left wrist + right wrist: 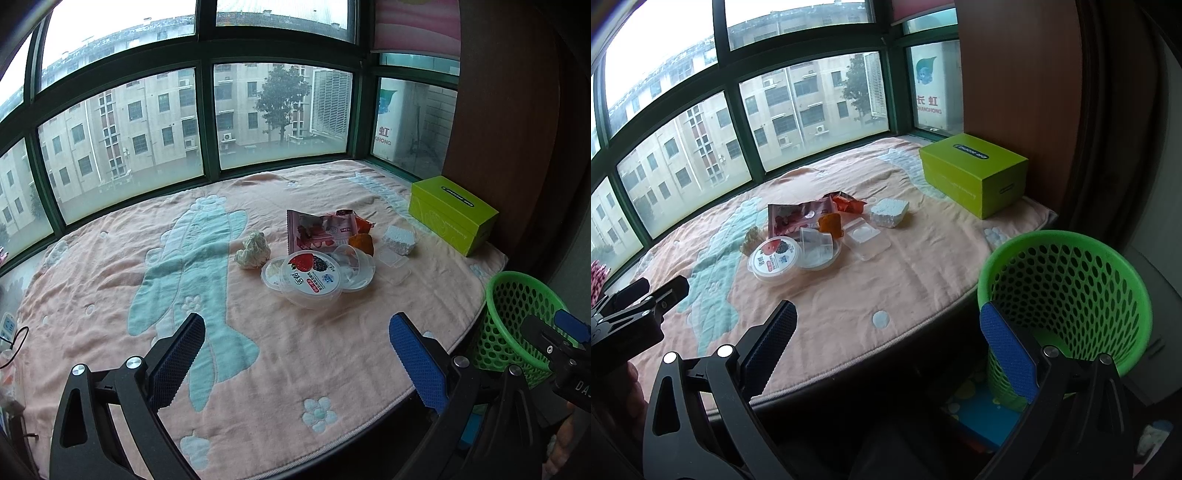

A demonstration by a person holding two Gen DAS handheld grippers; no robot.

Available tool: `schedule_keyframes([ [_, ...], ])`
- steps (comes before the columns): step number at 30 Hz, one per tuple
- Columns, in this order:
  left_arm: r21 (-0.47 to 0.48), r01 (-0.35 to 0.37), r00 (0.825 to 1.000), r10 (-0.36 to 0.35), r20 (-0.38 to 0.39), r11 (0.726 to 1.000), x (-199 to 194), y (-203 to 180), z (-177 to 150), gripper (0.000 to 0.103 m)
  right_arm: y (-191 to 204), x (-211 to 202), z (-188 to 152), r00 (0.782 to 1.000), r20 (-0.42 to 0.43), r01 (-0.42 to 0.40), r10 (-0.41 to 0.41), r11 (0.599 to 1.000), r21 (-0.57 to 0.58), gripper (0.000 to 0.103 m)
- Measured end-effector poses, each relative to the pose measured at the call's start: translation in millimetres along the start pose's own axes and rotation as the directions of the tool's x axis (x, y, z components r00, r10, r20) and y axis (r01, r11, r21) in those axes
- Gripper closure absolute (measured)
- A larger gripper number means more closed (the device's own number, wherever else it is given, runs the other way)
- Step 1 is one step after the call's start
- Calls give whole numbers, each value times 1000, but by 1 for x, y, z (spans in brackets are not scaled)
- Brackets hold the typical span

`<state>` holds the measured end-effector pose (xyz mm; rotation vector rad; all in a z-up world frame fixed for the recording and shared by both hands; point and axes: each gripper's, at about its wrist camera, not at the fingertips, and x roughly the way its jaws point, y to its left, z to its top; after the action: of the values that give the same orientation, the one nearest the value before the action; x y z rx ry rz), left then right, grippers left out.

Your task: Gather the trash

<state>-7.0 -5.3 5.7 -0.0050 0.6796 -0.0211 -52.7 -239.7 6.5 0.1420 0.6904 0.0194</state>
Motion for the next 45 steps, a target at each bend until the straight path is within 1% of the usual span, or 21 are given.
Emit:
schedule_keyframes([
  [30,-6,5,1000,-5,-7,1000,2,3,-1,6,-3,8,1,1000,-13,-4,5,1000,6,5],
  [45,-11,2,1000,-3,-12,1000,3,3,-3,6,-2,18,4,1000,-27,-6,6,1000,1,5],
])
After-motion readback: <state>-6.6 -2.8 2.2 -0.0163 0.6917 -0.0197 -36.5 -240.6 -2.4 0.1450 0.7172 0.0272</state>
